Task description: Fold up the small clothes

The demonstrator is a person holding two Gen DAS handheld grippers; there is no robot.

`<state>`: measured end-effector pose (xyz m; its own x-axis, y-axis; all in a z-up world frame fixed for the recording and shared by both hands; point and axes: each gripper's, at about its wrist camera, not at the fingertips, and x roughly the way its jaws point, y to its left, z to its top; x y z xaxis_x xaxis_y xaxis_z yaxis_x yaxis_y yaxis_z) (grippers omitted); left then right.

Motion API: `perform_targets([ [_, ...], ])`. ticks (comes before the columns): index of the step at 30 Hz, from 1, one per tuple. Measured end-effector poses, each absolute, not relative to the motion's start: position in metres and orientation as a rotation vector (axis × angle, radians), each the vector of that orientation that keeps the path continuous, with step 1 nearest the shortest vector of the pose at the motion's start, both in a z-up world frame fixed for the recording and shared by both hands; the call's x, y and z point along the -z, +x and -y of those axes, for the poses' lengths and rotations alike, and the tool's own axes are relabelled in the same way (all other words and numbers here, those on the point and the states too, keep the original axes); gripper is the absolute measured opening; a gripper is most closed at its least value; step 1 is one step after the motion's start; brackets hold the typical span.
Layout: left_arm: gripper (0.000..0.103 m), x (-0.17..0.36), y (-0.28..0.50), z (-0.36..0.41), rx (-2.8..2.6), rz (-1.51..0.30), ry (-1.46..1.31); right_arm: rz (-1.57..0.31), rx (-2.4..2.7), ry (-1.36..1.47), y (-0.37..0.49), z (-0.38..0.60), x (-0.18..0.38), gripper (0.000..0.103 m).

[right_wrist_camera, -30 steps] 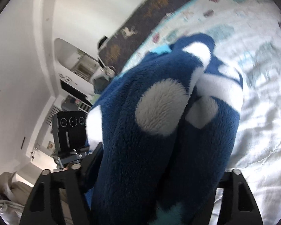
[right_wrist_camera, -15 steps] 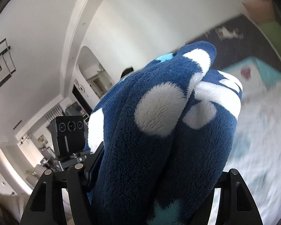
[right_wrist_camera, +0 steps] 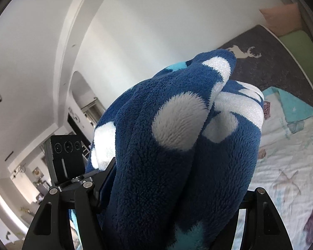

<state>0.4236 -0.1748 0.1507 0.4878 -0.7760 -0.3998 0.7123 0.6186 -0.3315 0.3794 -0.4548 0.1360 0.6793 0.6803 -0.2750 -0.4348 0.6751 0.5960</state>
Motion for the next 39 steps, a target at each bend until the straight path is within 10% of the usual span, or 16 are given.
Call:
perform_targets([
  [15,0.089,0.073,0.547,0.189,0.729,-0.781,-0.117,-0.758,-0.516,0.500,0.540,0.451,0.071,0.072],
  [18,0.096,0.101,0.562,0.154,0.818,-0.866,-0.403,-0.814,-0.506,0.588,0.549,0.454,0.134,0.088],
  [39,0.100,0.091,0.538,0.135,0.724,-0.864,-0.374,-0.798,-0.369,0.731,0.498,0.493,0.129,0.096],
])
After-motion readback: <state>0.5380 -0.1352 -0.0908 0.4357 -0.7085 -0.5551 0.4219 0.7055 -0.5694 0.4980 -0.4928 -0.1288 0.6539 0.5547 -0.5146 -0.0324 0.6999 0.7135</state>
